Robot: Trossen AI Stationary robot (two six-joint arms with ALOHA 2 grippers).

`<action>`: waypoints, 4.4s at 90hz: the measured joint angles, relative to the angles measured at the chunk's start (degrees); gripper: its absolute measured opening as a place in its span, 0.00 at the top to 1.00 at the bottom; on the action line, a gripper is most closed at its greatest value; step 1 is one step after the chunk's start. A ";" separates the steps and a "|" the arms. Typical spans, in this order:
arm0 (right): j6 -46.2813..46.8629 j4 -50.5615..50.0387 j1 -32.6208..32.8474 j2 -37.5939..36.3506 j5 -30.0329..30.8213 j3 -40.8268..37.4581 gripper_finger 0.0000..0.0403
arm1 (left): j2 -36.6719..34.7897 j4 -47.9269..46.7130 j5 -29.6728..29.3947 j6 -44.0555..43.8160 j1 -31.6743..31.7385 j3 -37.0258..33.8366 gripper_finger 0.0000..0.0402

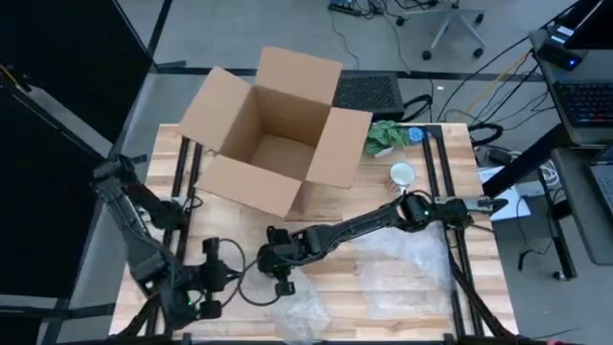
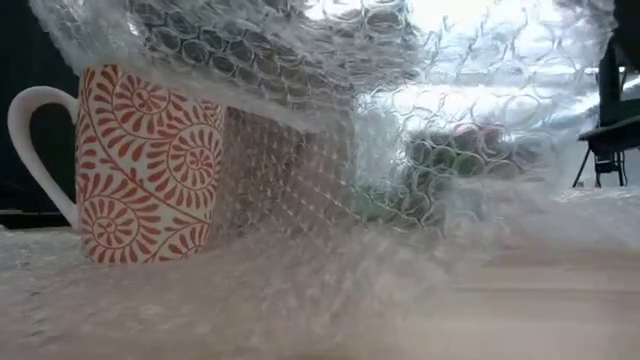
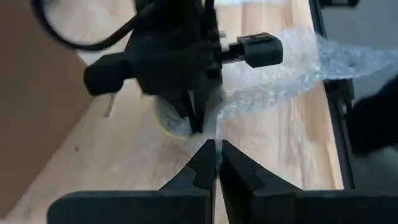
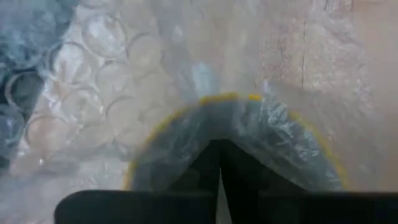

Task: Wrap mug
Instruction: Wrap the yellow mug with bubble wrap

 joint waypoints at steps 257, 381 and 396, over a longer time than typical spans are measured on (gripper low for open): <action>-1.75 -5.97 -0.93 -3.19 0.25 -0.24 1.00 | 14.92 24.85 5.01 11.11 17.08 -8.93 0.84; 3.50 -3.46 1.67 -16.78 0.15 -3.81 1.00 | 12.94 25.49 2.58 10.69 16.64 -9.12 0.84; 4.99 -3.07 3.52 -12.73 0.16 -3.89 1.00 | 12.94 25.69 2.56 10.60 16.71 -9.10 0.84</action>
